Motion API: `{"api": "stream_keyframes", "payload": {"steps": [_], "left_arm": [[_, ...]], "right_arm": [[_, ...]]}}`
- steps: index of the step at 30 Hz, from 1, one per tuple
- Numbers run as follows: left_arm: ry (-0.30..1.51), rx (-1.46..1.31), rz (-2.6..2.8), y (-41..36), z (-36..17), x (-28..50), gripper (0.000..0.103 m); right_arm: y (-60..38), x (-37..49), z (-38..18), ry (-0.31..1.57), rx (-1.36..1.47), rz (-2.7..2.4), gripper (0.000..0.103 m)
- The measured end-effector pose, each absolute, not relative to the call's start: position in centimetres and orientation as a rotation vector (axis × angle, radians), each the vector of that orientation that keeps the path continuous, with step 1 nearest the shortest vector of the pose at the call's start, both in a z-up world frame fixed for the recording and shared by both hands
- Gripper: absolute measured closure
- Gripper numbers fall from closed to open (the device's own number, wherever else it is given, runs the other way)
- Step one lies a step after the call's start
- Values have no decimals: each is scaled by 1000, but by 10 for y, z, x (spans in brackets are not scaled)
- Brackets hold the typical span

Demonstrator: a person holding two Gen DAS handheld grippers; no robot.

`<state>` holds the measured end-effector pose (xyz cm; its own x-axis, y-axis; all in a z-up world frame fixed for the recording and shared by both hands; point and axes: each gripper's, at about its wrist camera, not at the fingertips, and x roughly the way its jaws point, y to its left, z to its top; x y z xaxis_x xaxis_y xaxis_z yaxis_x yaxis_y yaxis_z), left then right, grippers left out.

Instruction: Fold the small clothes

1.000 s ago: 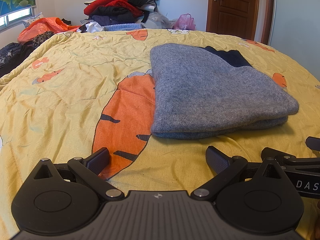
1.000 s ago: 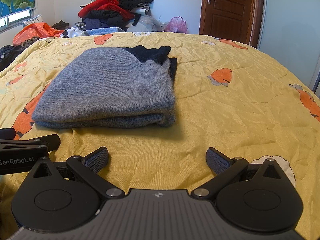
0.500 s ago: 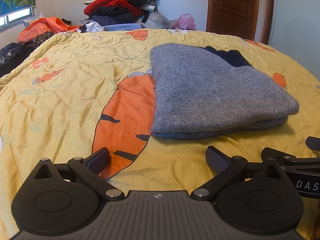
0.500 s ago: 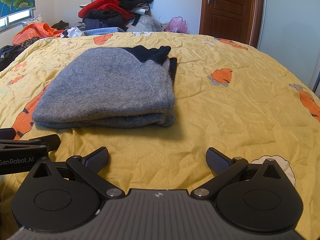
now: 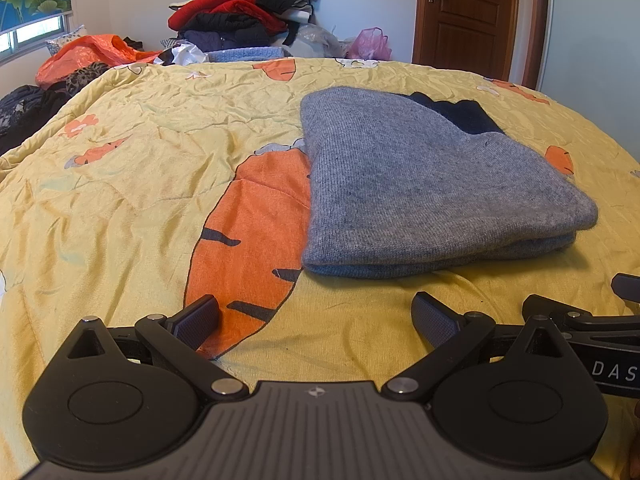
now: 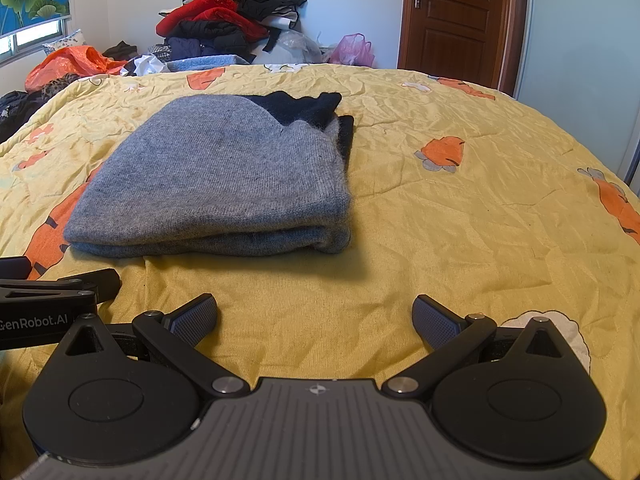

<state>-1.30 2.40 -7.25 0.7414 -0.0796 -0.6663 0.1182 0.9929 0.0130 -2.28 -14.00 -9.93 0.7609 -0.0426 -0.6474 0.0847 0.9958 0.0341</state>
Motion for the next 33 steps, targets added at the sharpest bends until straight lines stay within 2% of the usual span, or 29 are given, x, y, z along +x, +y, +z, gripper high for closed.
{"api": "stream_keyframes", "payload": {"steps": [33], "left_arm": [[760,51,-99,22,-71,-13,0]], "right_arm": [[-140,-23,-99,703,63,-69,0]]}}
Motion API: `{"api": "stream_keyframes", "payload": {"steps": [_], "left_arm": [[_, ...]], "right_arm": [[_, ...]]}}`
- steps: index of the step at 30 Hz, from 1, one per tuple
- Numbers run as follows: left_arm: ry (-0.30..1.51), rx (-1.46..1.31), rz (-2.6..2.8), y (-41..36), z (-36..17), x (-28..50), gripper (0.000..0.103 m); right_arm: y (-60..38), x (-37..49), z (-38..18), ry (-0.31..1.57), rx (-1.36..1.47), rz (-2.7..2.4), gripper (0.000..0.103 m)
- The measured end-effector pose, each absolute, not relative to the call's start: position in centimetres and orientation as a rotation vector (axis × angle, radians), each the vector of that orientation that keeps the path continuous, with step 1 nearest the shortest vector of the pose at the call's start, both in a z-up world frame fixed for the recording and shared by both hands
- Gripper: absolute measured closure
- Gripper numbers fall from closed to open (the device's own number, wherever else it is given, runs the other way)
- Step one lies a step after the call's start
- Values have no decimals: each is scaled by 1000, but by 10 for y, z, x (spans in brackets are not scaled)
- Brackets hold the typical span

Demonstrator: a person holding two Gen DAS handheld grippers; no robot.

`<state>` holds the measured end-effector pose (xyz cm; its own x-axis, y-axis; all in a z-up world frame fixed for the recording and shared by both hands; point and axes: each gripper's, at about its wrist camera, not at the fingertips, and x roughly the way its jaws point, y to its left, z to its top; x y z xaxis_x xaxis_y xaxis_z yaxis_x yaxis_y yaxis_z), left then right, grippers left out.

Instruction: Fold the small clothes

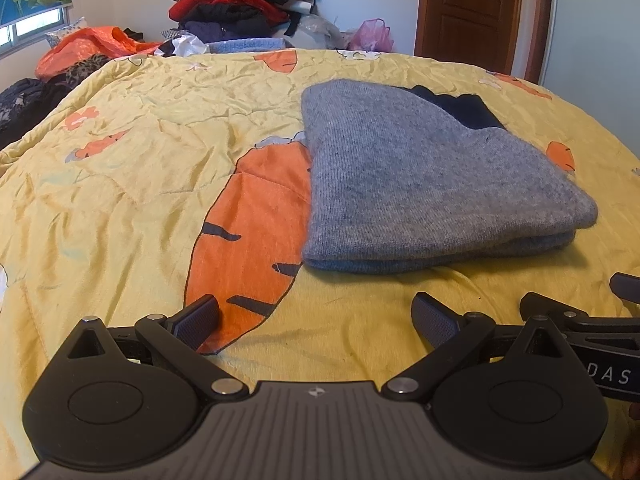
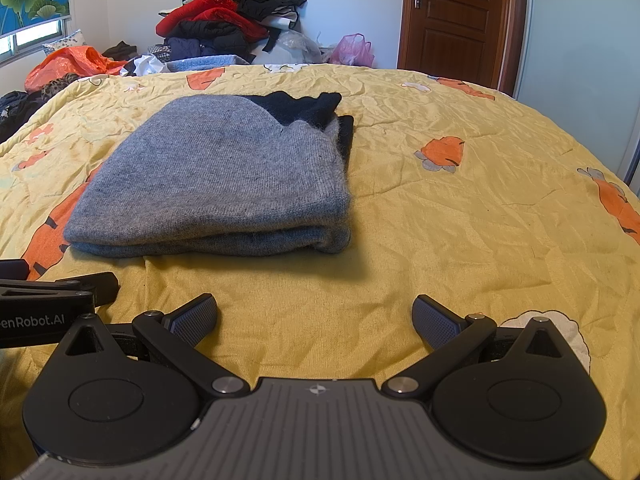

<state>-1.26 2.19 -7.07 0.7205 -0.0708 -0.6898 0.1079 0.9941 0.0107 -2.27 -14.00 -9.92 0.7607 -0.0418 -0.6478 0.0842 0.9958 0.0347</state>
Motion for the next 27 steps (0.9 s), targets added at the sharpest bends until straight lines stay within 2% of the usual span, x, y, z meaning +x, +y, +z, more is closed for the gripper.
{"api": "stream_keyframes", "payload": {"steps": [27], "left_arm": [[778,79,-88,19,-65,-21,0]], "right_arm": [[-142,-21,-94,738,52,-59,0]]}}
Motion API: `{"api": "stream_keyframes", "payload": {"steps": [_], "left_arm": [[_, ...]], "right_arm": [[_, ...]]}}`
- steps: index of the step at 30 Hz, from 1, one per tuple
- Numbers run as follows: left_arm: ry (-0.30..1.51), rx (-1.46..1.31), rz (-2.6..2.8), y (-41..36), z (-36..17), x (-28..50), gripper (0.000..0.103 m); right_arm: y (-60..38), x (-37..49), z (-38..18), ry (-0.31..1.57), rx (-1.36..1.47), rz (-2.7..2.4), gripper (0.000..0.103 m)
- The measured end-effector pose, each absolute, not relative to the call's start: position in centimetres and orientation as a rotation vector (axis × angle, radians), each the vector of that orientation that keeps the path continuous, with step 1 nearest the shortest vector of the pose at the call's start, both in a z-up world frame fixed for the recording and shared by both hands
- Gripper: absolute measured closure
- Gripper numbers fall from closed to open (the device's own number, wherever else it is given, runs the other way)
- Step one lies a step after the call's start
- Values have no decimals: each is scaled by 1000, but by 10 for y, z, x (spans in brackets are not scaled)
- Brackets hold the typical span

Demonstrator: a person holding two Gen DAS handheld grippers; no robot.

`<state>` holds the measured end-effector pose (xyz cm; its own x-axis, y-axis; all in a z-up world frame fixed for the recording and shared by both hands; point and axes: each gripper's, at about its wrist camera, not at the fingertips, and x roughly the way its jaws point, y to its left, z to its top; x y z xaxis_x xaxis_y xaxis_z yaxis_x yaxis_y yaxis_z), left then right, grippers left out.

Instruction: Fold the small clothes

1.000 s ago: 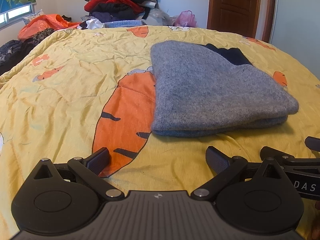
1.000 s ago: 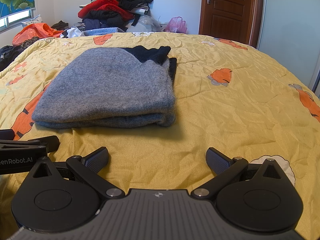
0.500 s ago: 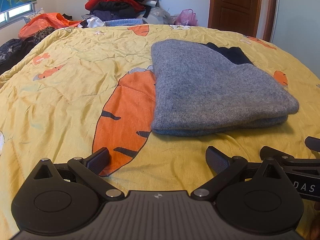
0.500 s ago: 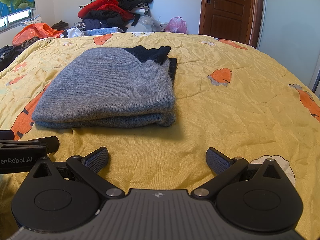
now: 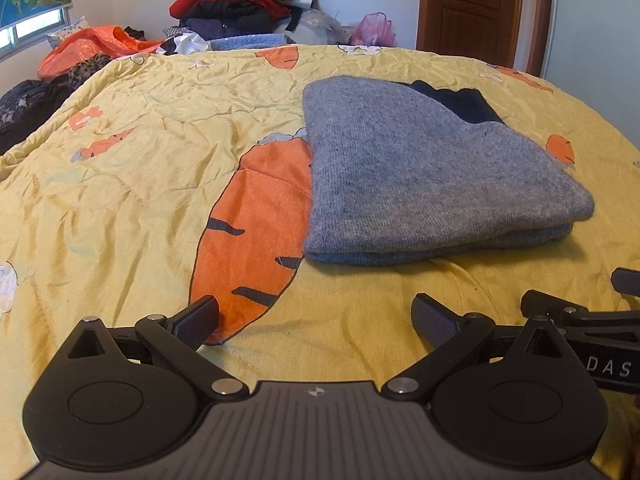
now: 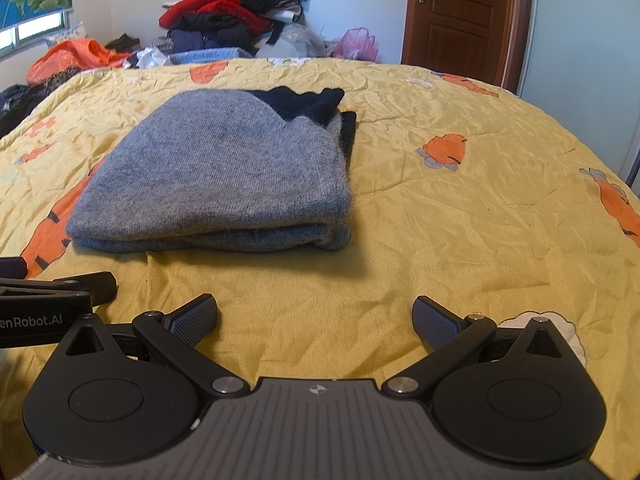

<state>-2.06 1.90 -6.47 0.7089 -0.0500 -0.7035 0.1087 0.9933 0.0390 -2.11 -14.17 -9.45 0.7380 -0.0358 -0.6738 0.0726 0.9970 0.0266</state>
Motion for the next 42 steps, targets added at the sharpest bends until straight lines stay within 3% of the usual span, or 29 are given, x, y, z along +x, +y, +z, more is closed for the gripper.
{"api": "stream_keyframes", "payload": {"steps": [42], "left_arm": [[801,36,-104,11,-48,-28,0]], "right_arm": [[-157,-31,-72,735,104,-78,0]]}}
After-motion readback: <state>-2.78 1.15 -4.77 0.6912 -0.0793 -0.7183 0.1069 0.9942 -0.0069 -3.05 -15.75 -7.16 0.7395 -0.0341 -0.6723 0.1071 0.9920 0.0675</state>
